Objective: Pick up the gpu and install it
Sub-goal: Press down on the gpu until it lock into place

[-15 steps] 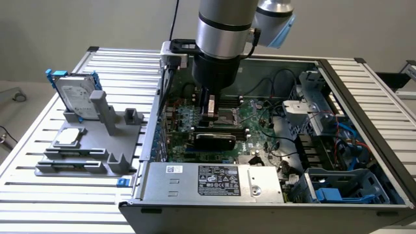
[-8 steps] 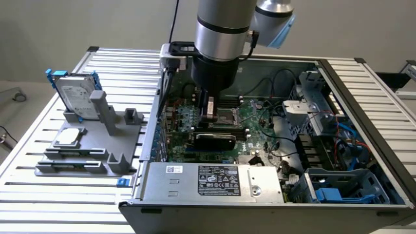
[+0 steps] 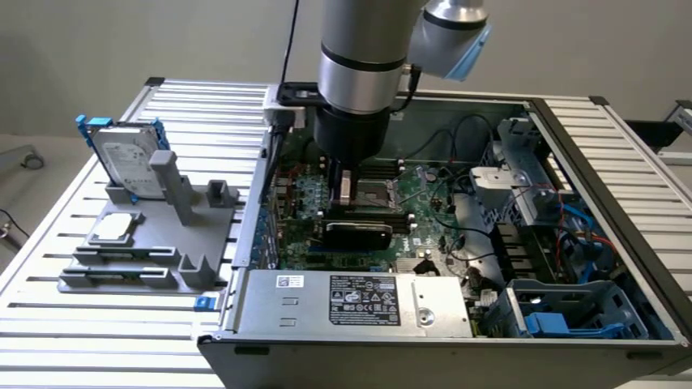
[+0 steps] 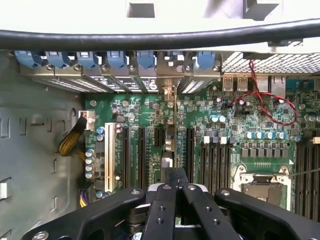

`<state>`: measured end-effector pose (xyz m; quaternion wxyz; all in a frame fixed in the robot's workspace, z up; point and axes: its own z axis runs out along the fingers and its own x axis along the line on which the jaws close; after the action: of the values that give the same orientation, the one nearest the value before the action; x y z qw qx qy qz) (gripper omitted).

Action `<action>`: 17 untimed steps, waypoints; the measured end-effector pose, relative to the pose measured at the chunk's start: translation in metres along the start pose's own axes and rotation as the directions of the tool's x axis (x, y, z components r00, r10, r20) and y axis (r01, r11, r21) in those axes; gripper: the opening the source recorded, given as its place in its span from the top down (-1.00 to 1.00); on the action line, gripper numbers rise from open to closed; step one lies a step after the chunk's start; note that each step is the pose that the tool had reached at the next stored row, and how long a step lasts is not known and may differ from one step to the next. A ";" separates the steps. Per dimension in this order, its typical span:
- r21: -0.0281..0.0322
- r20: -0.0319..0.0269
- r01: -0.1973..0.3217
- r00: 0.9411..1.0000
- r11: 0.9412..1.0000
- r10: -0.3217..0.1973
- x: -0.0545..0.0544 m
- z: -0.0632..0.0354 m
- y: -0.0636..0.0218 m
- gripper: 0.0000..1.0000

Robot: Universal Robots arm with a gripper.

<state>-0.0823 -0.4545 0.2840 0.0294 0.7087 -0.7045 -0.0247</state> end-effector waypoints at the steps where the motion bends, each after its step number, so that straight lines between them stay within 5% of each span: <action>1: 0.003 0.000 0.000 1.000 1.000 0.000 -0.001 0.0013 0.0002 0.79; 5: 0.008 0.000 0.000 1.000 1.000 0.000 -0.003 0.0028 0.0019 0.79; 17: 0.008 0.000 0.000 1.000 1.000 0.000 -0.003 0.0084 0.0036 0.79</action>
<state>-0.0865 -0.4517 0.2758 0.0264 0.7089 -0.7045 -0.0218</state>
